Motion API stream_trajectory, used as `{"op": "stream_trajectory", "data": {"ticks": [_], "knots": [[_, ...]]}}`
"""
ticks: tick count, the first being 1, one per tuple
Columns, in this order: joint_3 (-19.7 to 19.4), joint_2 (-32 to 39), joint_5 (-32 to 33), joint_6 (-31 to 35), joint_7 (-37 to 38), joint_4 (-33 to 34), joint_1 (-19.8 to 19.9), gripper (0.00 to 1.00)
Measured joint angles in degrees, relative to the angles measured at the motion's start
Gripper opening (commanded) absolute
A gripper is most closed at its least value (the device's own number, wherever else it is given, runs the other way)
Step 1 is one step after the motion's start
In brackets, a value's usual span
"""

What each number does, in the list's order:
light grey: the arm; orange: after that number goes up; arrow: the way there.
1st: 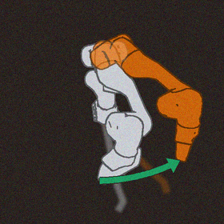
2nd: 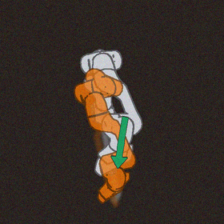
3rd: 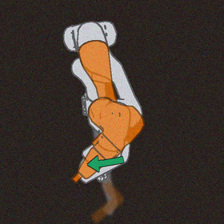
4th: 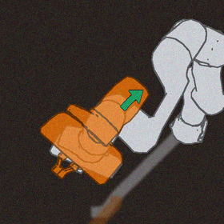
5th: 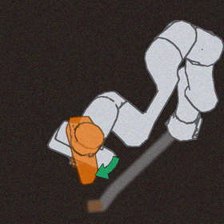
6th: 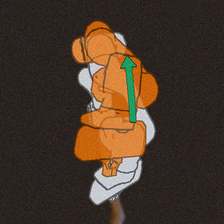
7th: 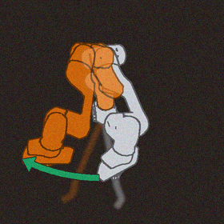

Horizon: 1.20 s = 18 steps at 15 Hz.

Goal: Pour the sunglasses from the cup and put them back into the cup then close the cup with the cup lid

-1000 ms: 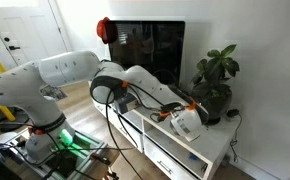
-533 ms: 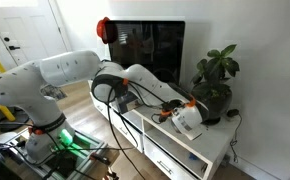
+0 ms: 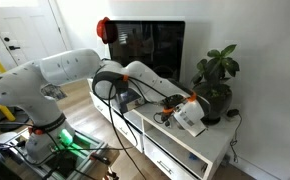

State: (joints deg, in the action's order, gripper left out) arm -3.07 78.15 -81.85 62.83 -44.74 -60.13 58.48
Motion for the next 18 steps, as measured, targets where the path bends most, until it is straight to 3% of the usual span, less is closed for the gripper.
{"op": "stream_trajectory", "data": {"ticks": [5,10,14,18], "knots": [[-4.16,-7.55,3.72,6.50,2.13,-3.32,-5.12,0.01],[-8.99,-18.86,10.80,13.49,2.46,-12.48,-13.85,0.01],[-13.41,-26.23,17.13,21.94,1.98,-21.08,-21.81,0.01],[-14.87,-31.80,25.68,32.92,1.56,-28.56,-27.41,0.01]]}}
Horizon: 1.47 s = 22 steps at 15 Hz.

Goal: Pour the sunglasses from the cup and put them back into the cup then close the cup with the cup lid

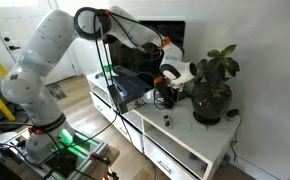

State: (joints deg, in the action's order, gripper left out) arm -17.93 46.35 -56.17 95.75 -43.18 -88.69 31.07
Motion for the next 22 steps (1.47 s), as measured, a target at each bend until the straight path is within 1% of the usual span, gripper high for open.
{"op": "stream_trajectory", "data": {"ticks": [5,10,13,15,17,18,19,21,22], "knots": [[-0.11,-5.11,10.88,15.21,-0.09,-7.69,-4.94,0.01],[1.88,-9.01,22.42,32.07,-0.12,-15.36,-8.79,0.01],[5.14,-10.54,27.48,42.85,-1.14,-19.55,-8.94,0.01],[7.99,-11.37,28.16,48.83,-2.66,-22.07,-8.27,0.01],[10.82,-12.15,28.16,52.69,-3.92,-24.06,-7.07,0.01],[12.12,-12.51,28.16,53.88,-4.47,-24.84,-6.35,0.31],[13.16,-12.77,28.16,54.79,-4.89,-25.52,-5.67,0.32],[14.56,-13.02,28.19,55.57,-5.34,-26.42,-4.53,0.44],[15.07,-13.14,28.19,55.60,-5.62,-26.74,-3.96,0.52]]}}
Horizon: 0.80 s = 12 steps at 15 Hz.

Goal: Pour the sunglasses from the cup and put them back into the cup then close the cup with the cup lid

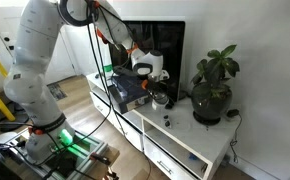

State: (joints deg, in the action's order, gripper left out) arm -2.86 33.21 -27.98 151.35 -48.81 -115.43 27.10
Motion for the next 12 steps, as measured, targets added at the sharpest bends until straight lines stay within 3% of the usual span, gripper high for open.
{"op": "stream_trajectory", "data": {"ticks": [7,12], "knots": [[1.11,-5.00,0.04,-7.11,-3.51,-0.18,4.01,1.00],[-1.69,-8.62,1.78,-21.35,-10.77,1.25,6.00,1.00]]}}
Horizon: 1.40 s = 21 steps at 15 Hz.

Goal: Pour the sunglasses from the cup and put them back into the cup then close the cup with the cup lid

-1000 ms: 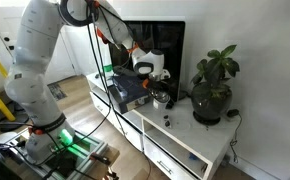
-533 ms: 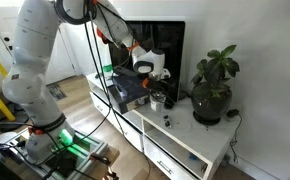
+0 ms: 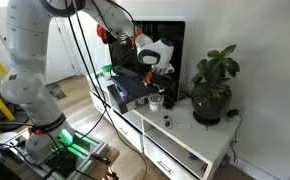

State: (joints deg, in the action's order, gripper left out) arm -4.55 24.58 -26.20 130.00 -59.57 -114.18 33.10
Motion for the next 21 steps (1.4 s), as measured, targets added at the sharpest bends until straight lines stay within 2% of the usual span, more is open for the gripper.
{"op": "stream_trajectory", "data": {"ticks": [3,5,7,16,21], "knots": [[-2.64,0.09,2.06,-3.17,-5.20,1.31,0.66,1.00],[-2.16,0.38,-1.83,-6.22,-11.16,2.49,3.08,1.00],[-1.93,0.65,-3.11,-7.29,-13.32,3.25,4.36,1.00],[-1.97,1.44,-2.48,-7.19,-13.37,3.61,4.11,1.00],[-4.13,8.30,1.56,-3.21,-14.04,7.02,4.48,1.00]]}}
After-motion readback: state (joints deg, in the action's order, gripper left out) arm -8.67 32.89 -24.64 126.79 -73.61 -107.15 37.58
